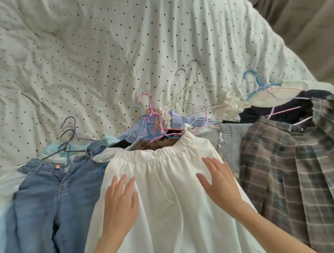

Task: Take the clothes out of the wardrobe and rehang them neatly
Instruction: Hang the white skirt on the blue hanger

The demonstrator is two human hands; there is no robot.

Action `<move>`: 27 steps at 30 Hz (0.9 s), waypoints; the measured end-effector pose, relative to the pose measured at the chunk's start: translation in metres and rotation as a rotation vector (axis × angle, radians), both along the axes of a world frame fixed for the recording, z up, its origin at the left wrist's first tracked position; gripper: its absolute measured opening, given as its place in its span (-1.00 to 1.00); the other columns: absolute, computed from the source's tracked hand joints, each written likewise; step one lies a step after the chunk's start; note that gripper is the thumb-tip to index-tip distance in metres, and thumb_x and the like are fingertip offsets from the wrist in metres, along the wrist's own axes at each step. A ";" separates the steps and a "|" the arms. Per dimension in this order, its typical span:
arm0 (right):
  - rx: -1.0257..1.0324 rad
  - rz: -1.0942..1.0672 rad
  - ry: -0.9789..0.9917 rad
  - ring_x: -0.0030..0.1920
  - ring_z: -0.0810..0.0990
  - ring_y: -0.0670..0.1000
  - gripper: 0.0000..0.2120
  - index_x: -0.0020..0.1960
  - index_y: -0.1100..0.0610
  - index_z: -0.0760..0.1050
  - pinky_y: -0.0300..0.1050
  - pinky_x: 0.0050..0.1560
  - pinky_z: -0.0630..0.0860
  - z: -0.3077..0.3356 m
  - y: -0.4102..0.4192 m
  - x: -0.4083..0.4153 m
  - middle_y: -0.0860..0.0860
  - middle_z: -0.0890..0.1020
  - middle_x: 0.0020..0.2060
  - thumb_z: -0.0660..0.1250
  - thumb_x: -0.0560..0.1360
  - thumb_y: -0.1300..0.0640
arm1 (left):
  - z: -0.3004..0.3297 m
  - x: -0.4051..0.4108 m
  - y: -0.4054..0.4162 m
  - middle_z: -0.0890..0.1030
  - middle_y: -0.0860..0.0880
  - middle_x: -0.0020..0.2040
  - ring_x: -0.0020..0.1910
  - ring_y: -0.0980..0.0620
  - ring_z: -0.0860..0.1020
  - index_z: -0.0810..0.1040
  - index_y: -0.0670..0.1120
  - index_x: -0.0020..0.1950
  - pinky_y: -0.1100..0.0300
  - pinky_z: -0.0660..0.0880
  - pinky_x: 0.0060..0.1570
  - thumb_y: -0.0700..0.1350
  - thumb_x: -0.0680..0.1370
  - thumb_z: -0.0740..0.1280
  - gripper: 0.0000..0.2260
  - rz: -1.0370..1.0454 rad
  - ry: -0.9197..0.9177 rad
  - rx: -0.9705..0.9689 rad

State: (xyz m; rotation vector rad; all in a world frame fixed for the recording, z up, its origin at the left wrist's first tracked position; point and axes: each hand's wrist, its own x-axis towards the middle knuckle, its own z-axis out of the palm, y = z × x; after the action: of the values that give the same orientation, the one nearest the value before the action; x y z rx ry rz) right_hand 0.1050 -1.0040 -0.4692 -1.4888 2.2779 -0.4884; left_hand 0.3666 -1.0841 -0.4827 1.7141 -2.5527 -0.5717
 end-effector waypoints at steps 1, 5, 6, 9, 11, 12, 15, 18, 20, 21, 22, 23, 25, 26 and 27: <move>-0.007 0.010 0.019 0.20 0.54 0.16 -0.55 0.23 0.21 0.49 0.21 0.24 0.37 0.004 0.014 0.004 0.11 0.59 0.14 0.27 0.44 -0.03 | 0.004 -0.002 0.010 0.52 -0.22 0.22 0.29 -0.27 0.38 0.54 -0.19 0.21 0.02 0.22 0.27 -0.04 0.51 0.06 -0.58 -0.004 0.011 0.004; 0.018 -0.079 0.071 0.30 0.46 0.13 -0.53 0.32 0.18 0.43 0.12 0.32 0.21 0.031 0.100 0.010 0.07 0.54 0.24 0.27 0.49 -0.05 | 0.026 -0.013 0.071 0.50 -0.15 0.28 0.35 -0.14 0.29 0.51 -0.14 0.26 0.13 0.15 0.28 -0.01 0.52 0.04 -0.56 -0.136 0.084 0.048; 0.039 -0.110 0.073 0.32 0.44 0.13 -0.51 0.33 0.17 0.41 0.12 0.33 0.19 0.037 0.124 0.011 0.06 0.52 0.26 0.21 0.51 -0.09 | 0.031 -0.016 0.085 0.50 -0.13 0.28 0.36 -0.12 0.27 0.51 -0.13 0.27 0.15 0.14 0.30 -0.01 0.52 0.04 -0.56 -0.187 0.097 0.049; 0.079 -0.214 0.103 0.38 0.37 0.10 -0.43 0.39 0.15 0.36 0.08 0.38 0.12 0.050 0.187 0.014 0.06 0.47 0.32 0.07 0.52 -0.18 | 0.047 -0.024 0.113 0.53 -0.15 0.24 0.33 -0.08 0.28 0.53 -0.18 0.24 0.20 0.08 0.35 -0.01 0.55 0.04 -0.57 -0.351 0.143 0.030; 0.096 -0.321 0.071 0.44 0.25 0.06 -0.45 0.44 0.13 0.26 0.01 0.43 -0.02 0.058 0.220 0.015 0.05 0.37 0.39 0.13 0.56 -0.14 | 0.055 -0.035 0.119 0.54 -0.18 0.22 0.31 -0.13 0.33 0.54 -0.19 0.22 0.14 0.14 0.32 0.00 0.55 0.04 -0.57 -0.407 0.158 0.026; 0.088 -0.375 0.059 0.47 0.20 0.05 -0.45 0.46 0.12 0.22 -0.02 0.44 -0.07 0.061 0.235 0.015 0.04 0.33 0.42 0.15 0.57 -0.13 | 0.058 -0.043 0.120 0.54 -0.20 0.22 0.31 -0.17 0.36 0.53 -0.19 0.23 0.12 0.15 0.30 0.00 0.53 0.06 -0.56 -0.415 0.167 0.026; 0.055 -0.526 0.066 0.49 0.13 0.02 -0.45 0.48 0.10 0.18 -0.06 0.45 -0.13 0.074 0.278 0.013 0.03 0.28 0.45 0.17 0.57 -0.10 | 0.068 -0.078 0.130 0.52 -0.22 0.23 0.29 -0.24 0.40 0.52 -0.16 0.26 0.07 0.17 0.30 0.02 0.50 0.07 -0.54 -0.487 0.198 0.010; 0.011 -0.678 0.048 0.49 0.10 0.00 -0.45 0.48 0.09 0.16 -0.07 0.45 -0.15 0.086 0.323 0.010 0.00 0.25 0.46 0.18 0.57 -0.09 | 0.084 -0.120 0.159 0.51 -0.20 0.25 0.31 -0.25 0.40 0.51 -0.14 0.27 -0.05 0.31 0.28 0.05 0.50 0.07 -0.53 -0.619 0.240 0.010; -0.018 -0.808 0.015 0.49 0.11 -0.01 -0.41 0.48 0.09 0.17 -0.03 0.46 -0.11 0.094 0.355 0.005 -0.01 0.26 0.45 0.11 0.55 -0.19 | 0.091 -0.144 0.190 0.53 -0.20 0.23 0.27 -0.27 0.44 0.51 -0.13 0.26 -0.15 0.38 0.20 0.05 0.50 0.08 -0.54 -0.756 0.249 -0.001; -0.029 -0.874 -0.004 0.49 0.12 -0.01 -0.33 0.48 0.09 0.18 -0.02 0.46 -0.10 0.096 0.372 0.003 -0.01 0.27 0.45 0.02 0.50 -0.28 | 0.094 -0.156 0.207 0.54 -0.19 0.23 0.26 -0.27 0.45 0.51 -0.12 0.26 -0.17 0.40 0.17 0.05 0.50 0.09 -0.55 -0.834 0.242 -0.006; -0.037 -0.928 -0.014 0.49 0.12 -0.01 -0.24 0.48 0.08 0.18 -0.03 0.46 -0.10 0.097 0.391 0.001 -0.01 0.27 0.45 -0.08 0.42 -0.33 | 0.095 -0.168 0.225 0.54 -0.19 0.23 0.25 -0.27 0.46 0.51 -0.11 0.27 -0.18 0.41 0.15 0.06 0.50 0.09 -0.55 -0.909 0.231 -0.008; -0.043 -0.979 -0.021 0.49 0.13 0.00 -0.20 0.47 0.08 0.19 -0.03 0.46 -0.10 0.098 0.410 0.000 0.00 0.28 0.45 -0.13 0.38 -0.35 | 0.097 -0.179 0.243 0.54 -0.17 0.23 0.25 -0.26 0.46 0.50 -0.09 0.28 -0.18 0.43 0.14 0.06 0.50 0.09 -0.55 -0.980 0.213 -0.011; -0.043 -1.069 -0.015 0.49 0.14 0.02 -0.29 0.47 0.09 0.19 -0.03 0.46 -0.09 0.102 0.453 0.000 0.03 0.28 0.44 0.00 0.45 -0.30 | 0.099 -0.201 0.282 0.54 -0.16 0.23 0.26 -0.25 0.46 0.49 -0.09 0.29 -0.19 0.46 0.11 0.07 0.49 0.09 -0.54 -1.112 0.191 -0.022; -0.039 -1.104 -0.011 0.49 0.13 0.02 -0.37 0.48 0.09 0.18 -0.03 0.46 -0.10 0.105 0.475 0.000 0.03 0.27 0.45 0.11 0.52 -0.21 | 0.103 -0.211 0.302 0.54 -0.16 0.24 0.26 -0.25 0.46 0.49 -0.09 0.29 -0.20 0.46 0.11 0.08 0.49 0.09 -0.54 -1.161 0.195 -0.024; -0.041 -1.140 -0.004 0.49 0.12 0.01 -0.42 0.48 0.09 0.16 -0.04 0.46 -0.11 0.108 0.497 0.001 0.02 0.26 0.46 0.18 0.55 -0.12 | 0.107 -0.223 0.322 0.53 -0.16 0.25 0.27 -0.25 0.45 0.49 -0.09 0.30 -0.19 0.45 0.13 0.08 0.50 0.09 -0.54 -1.199 0.201 -0.020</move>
State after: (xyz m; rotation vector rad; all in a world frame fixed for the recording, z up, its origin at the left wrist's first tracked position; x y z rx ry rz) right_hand 0.1055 -0.5065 -0.3608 -0.0366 2.9230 -0.8012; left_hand 0.1436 -0.7620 -0.3759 -0.0857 -3.1074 -0.6286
